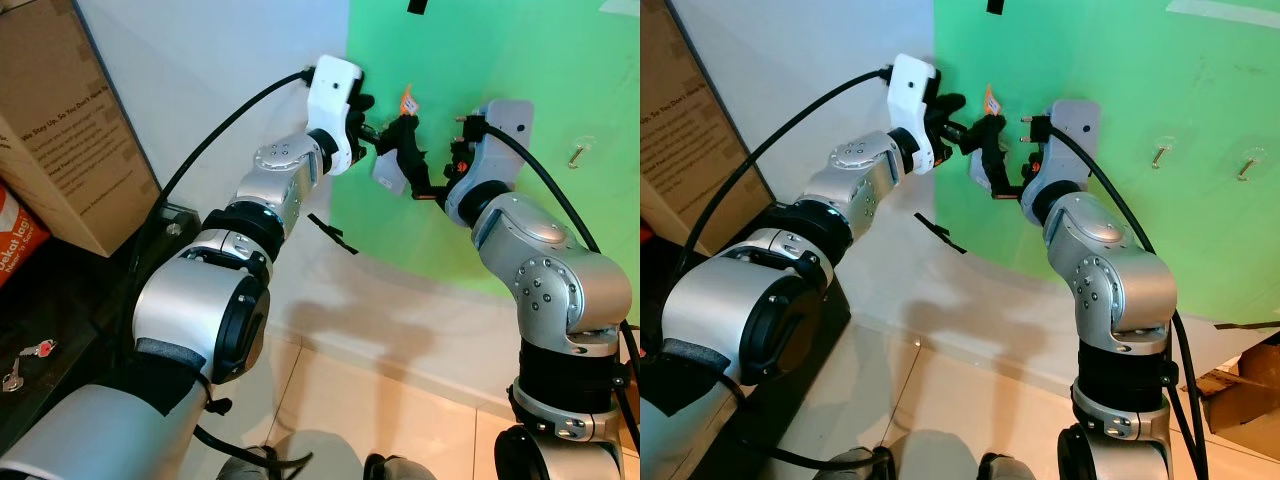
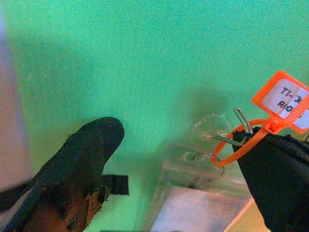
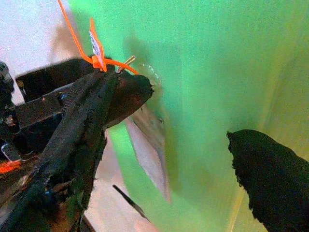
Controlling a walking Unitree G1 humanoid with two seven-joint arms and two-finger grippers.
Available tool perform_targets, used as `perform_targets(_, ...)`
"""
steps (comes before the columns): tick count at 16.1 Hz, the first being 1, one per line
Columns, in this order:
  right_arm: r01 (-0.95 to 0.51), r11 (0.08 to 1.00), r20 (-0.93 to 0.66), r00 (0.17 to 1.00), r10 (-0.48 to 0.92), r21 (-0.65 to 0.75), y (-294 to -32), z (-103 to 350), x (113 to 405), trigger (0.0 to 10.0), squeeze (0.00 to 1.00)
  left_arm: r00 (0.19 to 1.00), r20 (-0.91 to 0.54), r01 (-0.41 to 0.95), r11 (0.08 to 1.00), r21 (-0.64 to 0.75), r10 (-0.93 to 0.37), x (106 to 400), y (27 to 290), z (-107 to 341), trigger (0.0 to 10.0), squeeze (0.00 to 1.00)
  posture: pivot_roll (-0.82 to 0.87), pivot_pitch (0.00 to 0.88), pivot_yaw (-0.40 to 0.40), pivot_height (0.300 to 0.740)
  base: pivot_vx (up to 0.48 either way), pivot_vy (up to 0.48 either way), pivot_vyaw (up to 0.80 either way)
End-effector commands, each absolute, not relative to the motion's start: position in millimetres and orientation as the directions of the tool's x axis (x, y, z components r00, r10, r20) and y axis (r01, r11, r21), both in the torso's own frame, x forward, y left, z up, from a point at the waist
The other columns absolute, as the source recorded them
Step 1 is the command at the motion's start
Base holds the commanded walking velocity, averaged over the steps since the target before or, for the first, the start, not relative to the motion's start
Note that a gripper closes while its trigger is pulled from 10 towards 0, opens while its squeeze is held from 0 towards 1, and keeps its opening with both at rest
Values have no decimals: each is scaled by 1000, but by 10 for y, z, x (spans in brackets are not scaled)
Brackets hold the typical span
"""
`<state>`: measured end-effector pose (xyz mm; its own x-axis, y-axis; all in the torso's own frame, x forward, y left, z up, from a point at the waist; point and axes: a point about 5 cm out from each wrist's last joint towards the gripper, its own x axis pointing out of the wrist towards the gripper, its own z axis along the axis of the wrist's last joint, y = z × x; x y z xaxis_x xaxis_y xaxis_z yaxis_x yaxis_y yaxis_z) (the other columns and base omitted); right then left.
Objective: Hang keys on a hook
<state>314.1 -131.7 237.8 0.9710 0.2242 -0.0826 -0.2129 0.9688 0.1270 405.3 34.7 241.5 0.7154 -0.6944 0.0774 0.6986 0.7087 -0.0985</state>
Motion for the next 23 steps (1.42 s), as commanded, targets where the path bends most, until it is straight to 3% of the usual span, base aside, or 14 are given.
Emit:
perform_targets(1,-250,958,-215,937,276,140,-1246,2121,3123,10000,0,701,270,710,683,-172,-660,4091,368,2924,10000,0,-235,92,14,740,0,0,0)
perform_targets(8,-248,960,-191,944,269,127,-1257,2190,3184,10000,0,698,271,716,637,-287,-663,4103,401,2969,10000,0,-232,95,10,740,0,0,0)
perform_targets(12,-268,951,-59,958,279,152,-1292,2482,3241,10000,0,696,150,705,708,43,-702,4080,341,2857,10000,0,-231,98,11,740,0,0,0)
perform_targets(13,-262,950,-21,963,270,172,-1316,2597,3271,10000,0,696,74,677,687,262,-714,4058,302,2766,10000,0,-232,98,11,740,0,0,0)
perform_targets(16,-265,917,85,964,251,297,-1340,2852,3344,10000,0,692,1,644,618,451,-722,4021,239,2629,10000,0,-232,98,12,740,0,0,0)
perform_targets(19,-330,815,247,940,236,476,-1365,3216,3416,10000,0,720,23,614,651,447,-694,4034,256,2616,10000,0,-231,98,13,740,0,0,0)
perform_targets(23,-425,766,323,899,295,482,-1387,3381,3378,10000,0,783,88,531,735,422,-616,4097,413,2714,10000,0,-231,95,12,740,0,0,0)
